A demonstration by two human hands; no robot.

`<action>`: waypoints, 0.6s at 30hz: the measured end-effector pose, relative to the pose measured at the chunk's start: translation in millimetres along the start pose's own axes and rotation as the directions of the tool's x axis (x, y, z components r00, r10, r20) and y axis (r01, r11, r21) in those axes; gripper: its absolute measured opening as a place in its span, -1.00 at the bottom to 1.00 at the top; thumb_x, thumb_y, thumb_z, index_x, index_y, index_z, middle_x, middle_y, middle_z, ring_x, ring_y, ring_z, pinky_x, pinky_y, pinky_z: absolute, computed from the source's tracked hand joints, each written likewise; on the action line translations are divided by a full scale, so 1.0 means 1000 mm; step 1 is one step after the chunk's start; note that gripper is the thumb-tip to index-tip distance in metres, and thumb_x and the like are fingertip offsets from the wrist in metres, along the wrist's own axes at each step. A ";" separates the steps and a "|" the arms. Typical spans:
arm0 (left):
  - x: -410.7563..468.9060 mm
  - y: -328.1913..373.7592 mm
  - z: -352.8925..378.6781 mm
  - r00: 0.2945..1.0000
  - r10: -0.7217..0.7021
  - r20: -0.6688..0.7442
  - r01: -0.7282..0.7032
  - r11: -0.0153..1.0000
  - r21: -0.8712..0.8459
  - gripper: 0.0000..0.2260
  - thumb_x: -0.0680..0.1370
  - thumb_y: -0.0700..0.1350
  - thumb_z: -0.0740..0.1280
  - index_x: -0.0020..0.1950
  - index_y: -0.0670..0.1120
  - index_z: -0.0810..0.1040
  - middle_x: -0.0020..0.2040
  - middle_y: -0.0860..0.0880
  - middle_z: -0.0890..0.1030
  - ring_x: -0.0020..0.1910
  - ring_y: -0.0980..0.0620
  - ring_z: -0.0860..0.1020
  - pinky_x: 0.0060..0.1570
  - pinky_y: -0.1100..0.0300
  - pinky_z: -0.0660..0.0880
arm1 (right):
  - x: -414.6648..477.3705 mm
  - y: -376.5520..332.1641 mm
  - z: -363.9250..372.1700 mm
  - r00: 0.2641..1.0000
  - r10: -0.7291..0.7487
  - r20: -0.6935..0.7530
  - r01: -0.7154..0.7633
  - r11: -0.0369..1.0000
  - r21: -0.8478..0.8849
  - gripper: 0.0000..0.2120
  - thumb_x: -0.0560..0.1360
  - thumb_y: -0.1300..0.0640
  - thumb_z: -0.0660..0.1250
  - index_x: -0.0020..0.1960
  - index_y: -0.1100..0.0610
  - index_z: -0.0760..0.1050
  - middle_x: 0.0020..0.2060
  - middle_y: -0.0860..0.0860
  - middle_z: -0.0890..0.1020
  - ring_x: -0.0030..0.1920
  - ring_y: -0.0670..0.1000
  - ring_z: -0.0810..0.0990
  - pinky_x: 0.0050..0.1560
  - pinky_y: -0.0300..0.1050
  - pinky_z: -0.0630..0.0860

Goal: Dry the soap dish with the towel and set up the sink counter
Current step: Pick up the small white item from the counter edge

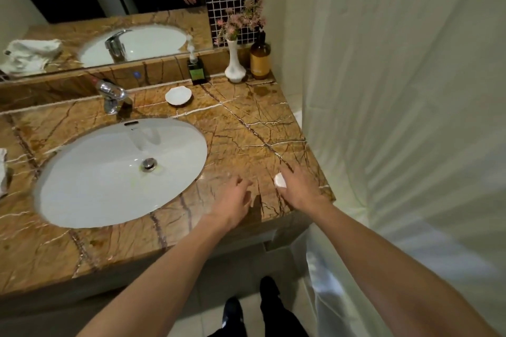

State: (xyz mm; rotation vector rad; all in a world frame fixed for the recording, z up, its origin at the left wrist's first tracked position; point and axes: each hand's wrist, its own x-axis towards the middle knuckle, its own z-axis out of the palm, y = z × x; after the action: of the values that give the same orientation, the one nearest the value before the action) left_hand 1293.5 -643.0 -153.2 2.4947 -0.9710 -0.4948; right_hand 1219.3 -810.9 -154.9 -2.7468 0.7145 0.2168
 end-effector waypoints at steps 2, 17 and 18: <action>0.000 0.002 0.009 1.000 0.004 0.003 -0.004 1.000 -0.002 -0.65 0.59 -0.16 0.26 0.38 -0.03 0.40 0.33 -0.10 0.44 0.23 -0.06 0.48 0.18 0.19 0.43 | 0.006 0.001 0.004 1.000 -0.020 -0.011 0.020 1.000 -0.024 -0.56 0.49 0.09 0.38 0.33 0.07 0.38 0.30 0.17 0.44 0.26 0.20 0.44 0.23 0.10 0.44; 0.028 0.013 0.033 0.998 0.045 0.043 -0.045 0.999 0.018 -0.58 0.54 -0.15 0.28 0.41 -0.07 0.36 0.29 -0.13 0.48 0.22 -0.10 0.48 0.23 0.04 0.47 | 0.023 0.010 0.017 0.998 -0.050 0.034 0.048 0.997 0.066 -0.55 0.47 0.13 0.39 0.33 0.11 0.37 0.25 0.17 0.43 0.20 0.16 0.46 0.17 0.03 0.48; 0.032 0.015 0.037 0.998 0.052 0.048 -0.053 0.998 0.028 -0.59 0.54 -0.15 0.28 0.39 -0.07 0.37 0.27 -0.12 0.49 0.20 -0.10 0.49 0.20 0.04 0.48 | 0.023 0.014 0.015 0.998 -0.045 0.034 0.043 0.997 0.061 -0.55 0.47 0.12 0.39 0.32 0.12 0.37 0.27 0.18 0.42 0.20 0.17 0.46 0.16 0.04 0.47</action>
State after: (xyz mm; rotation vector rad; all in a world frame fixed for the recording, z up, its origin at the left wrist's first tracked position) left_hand 1290.3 -684.4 -182.6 2.4865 -1.0666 -0.5279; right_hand 1231.4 -828.0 -177.0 -2.6914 0.6397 0.2304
